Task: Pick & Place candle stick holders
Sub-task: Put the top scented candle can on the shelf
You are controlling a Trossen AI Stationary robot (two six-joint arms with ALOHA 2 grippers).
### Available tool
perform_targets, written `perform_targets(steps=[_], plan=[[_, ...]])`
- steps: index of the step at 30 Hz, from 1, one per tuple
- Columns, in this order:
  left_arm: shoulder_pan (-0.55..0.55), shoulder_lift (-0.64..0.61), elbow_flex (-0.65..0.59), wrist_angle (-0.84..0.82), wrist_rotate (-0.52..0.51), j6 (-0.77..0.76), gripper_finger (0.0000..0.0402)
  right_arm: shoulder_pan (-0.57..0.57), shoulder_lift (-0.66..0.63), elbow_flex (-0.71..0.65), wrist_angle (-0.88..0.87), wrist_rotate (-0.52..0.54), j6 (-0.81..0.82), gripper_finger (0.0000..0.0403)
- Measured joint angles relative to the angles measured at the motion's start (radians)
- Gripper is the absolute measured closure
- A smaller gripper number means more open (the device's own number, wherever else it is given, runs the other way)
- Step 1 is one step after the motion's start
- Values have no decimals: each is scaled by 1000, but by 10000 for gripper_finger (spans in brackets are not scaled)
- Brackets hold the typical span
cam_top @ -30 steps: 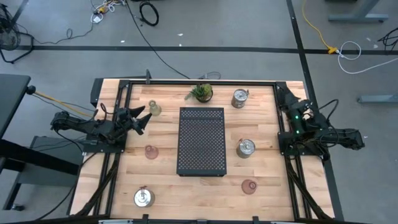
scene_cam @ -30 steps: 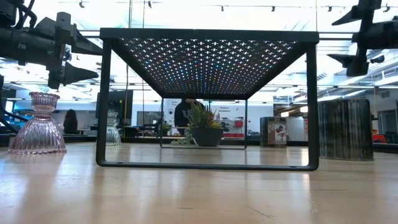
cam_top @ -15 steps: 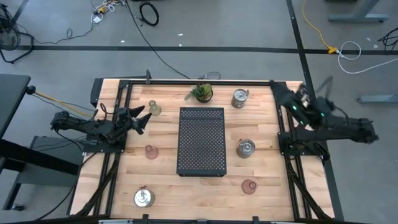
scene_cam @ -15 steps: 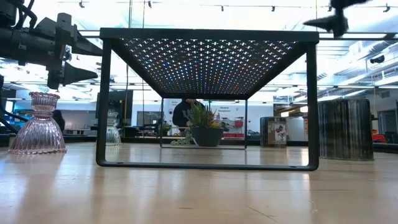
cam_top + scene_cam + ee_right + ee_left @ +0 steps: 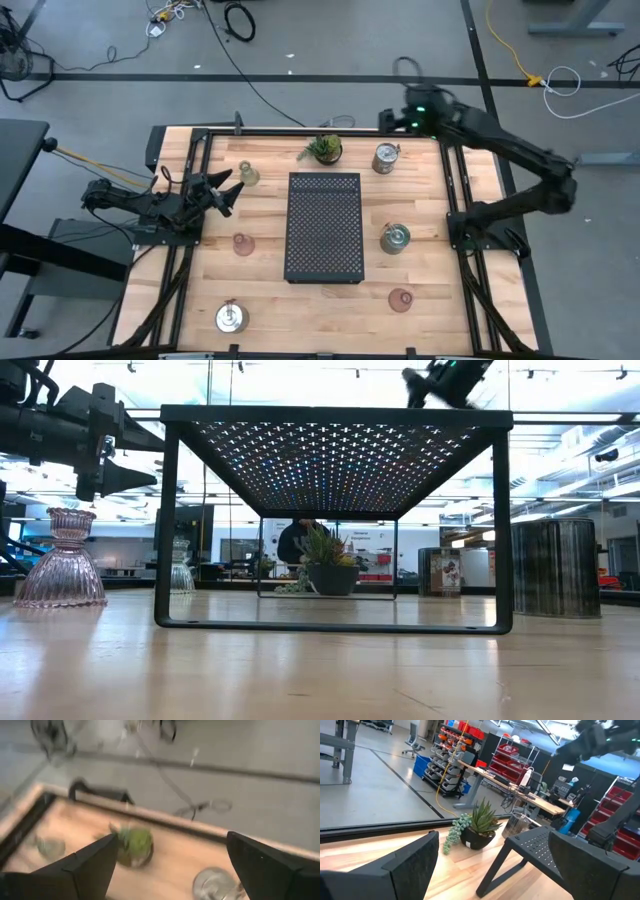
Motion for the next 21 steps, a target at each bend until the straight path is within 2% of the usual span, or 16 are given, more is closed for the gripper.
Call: perform_targets(steps=[4,12,18,21], plan=[[0,0,0,0,0,0,23,-42,80,9,-26,-57,-9,34],[0,0,0,0,0,2,23,-83,176,9,-240,-70,-10,34],[0,0,0,1,0,2,23,-107,267,8,-265,-72,-42,34],[0,0,0,0,0,2,23,-121,316,8,-267,-116,-67,34]])
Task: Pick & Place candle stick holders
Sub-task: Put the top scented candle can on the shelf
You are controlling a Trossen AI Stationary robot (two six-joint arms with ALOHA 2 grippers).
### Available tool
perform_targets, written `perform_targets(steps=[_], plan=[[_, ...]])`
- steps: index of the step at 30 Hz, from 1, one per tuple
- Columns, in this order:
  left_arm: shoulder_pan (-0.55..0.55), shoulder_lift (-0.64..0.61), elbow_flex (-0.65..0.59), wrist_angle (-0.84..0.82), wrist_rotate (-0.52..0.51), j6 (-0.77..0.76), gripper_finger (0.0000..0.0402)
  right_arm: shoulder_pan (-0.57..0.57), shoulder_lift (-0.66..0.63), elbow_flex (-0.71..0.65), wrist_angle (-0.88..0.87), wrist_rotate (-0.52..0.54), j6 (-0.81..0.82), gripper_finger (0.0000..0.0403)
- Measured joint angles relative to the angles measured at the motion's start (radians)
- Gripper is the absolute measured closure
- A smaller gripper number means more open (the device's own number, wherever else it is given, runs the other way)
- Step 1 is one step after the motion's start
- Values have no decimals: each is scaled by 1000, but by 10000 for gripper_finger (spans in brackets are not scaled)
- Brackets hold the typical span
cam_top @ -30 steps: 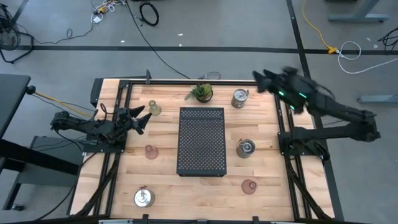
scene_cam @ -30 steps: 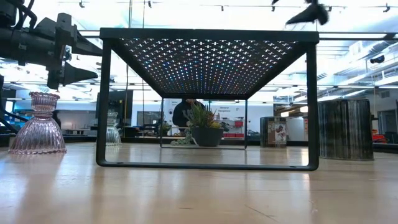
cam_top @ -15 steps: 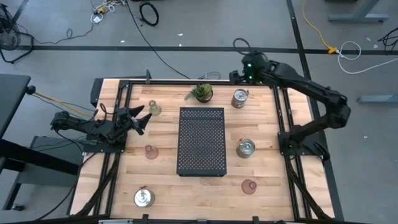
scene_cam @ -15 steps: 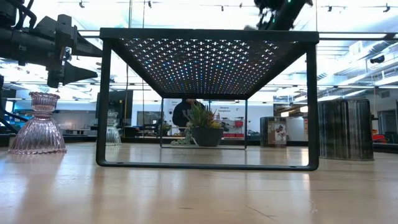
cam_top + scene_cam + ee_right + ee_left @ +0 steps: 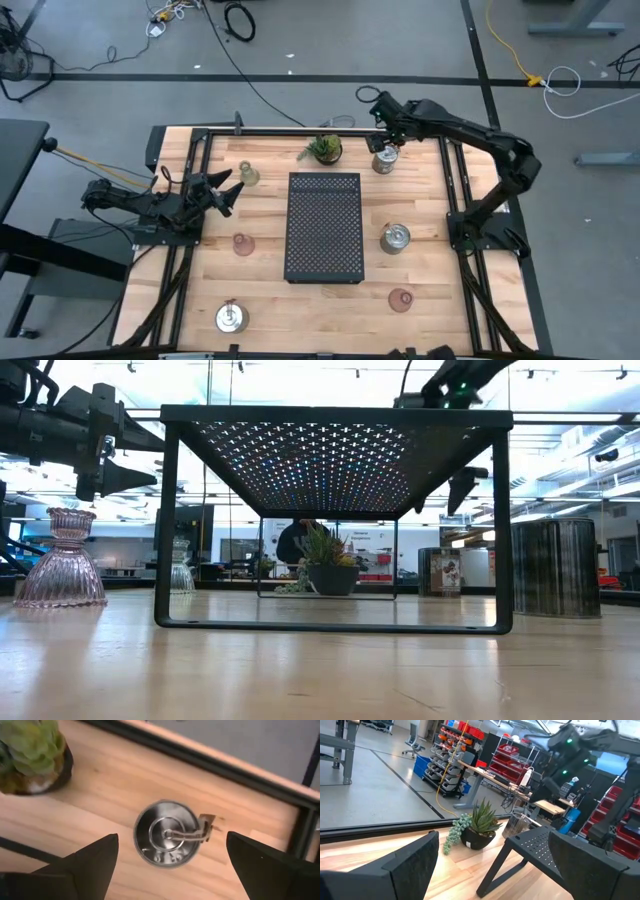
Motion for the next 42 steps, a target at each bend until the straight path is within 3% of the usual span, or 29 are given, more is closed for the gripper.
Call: perform_targets(steps=[10,29,35,42], plan=[[0,0,0,0,0,-3,23,-20,66,0,-45,-42,-157,34],[0,0,0,-2,0,0,23,-13,53,-1,28,-109,-162,34],[0,0,0,-8,0,0,23,-7,53,-1,46,-2,-135,34],[0,0,0,-15,0,-1,23,-4,53,-1,46,18,-168,34]])
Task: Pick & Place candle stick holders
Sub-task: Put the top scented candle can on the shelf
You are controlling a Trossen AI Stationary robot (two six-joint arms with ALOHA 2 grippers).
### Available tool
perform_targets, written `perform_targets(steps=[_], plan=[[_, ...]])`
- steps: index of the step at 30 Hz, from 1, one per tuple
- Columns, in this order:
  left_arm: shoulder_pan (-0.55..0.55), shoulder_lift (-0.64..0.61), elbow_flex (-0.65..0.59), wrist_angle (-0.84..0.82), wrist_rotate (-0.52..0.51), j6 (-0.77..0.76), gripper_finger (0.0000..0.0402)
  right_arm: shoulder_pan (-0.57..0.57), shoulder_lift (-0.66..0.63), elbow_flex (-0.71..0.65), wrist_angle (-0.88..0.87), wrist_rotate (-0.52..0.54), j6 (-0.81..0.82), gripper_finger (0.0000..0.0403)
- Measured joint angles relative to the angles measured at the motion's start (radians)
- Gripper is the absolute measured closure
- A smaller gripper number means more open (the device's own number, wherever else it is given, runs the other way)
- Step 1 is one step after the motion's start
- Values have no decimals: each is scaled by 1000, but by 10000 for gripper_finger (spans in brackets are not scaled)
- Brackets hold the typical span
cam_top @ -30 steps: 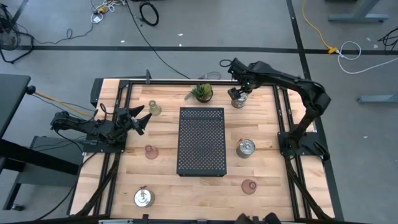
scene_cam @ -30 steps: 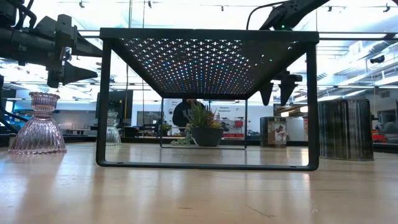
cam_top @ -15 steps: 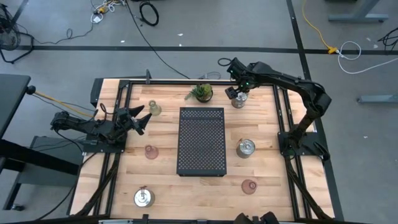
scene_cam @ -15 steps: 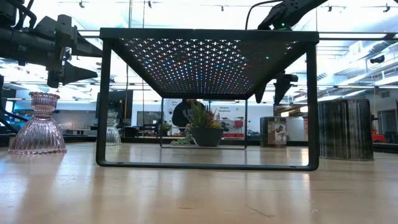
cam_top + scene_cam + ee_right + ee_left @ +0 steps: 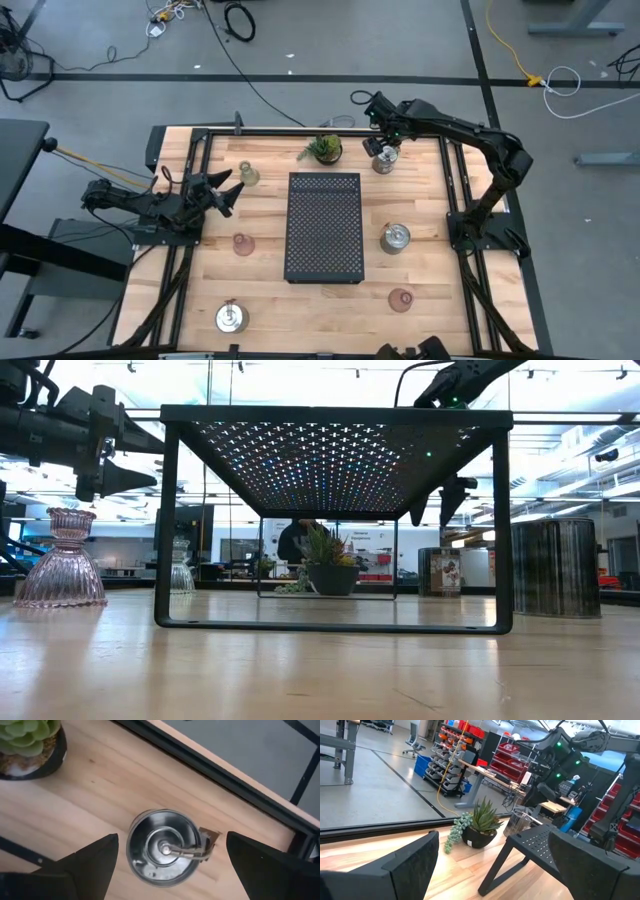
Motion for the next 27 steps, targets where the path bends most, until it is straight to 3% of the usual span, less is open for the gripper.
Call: perform_targets(steps=[13,19,23,27], plan=[[0,0,0,1,0,-3,23,9,0,0,-4,63,37,34],[0,0,0,2,0,-3,23,25,0,0,-51,199,146,34],[0,0,0,2,0,-3,23,26,0,0,-103,233,152,34],[0,0,0,2,0,-3,23,41,0,0,-120,346,137,34]])
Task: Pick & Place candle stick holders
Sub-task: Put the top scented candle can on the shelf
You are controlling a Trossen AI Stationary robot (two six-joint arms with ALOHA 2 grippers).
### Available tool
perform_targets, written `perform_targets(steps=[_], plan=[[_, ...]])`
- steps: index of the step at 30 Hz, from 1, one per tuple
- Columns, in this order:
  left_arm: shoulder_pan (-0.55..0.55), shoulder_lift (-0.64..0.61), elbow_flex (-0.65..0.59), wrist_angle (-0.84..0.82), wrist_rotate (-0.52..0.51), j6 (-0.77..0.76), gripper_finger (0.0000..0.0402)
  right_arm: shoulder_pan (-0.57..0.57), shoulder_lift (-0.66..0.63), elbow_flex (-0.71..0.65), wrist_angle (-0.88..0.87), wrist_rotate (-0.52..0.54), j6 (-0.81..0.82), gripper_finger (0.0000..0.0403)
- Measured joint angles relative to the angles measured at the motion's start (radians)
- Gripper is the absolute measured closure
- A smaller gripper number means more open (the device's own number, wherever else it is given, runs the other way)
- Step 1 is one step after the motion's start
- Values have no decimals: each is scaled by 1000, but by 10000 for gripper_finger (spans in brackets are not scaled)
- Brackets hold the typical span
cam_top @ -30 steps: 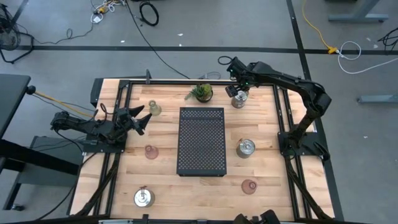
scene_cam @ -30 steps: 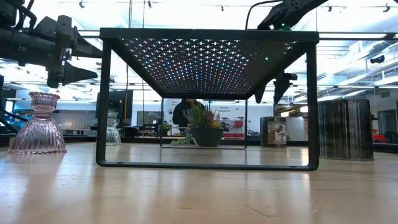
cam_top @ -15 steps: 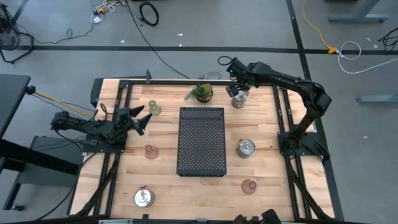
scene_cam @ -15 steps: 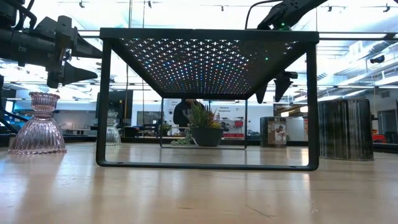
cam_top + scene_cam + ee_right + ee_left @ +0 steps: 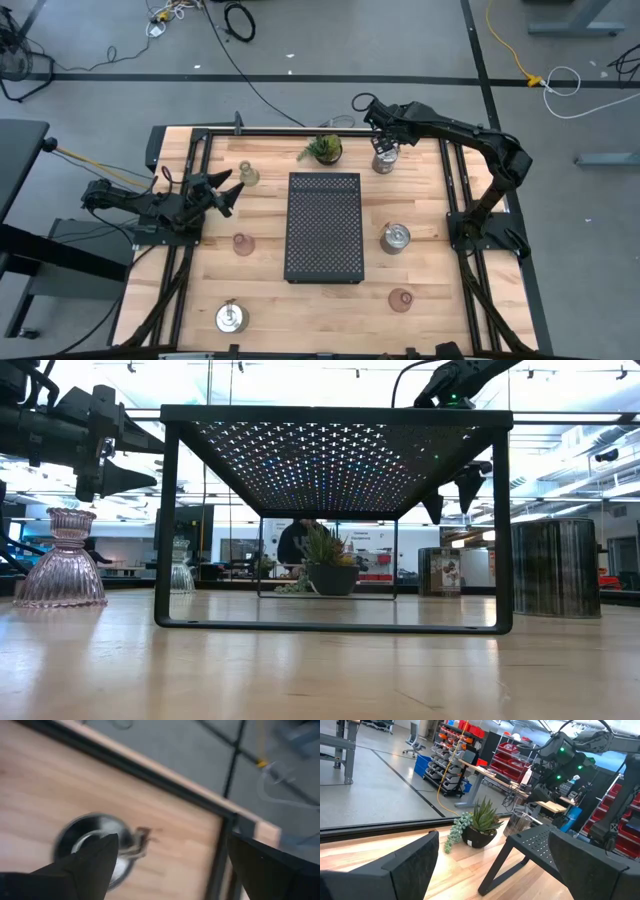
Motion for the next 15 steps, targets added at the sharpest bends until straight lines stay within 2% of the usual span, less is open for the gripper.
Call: perform_targets(steps=[2,9,12,15], plan=[[0,0,0,0,0,0,23,11,0,0,-2,31,-2,34],[0,0,0,0,0,0,23,58,0,0,27,16,-42,34],[0,0,0,0,0,0,23,62,0,0,28,-66,-49,34],[0,0,0,0,0,0,23,61,0,0,28,-196,-73,34]])
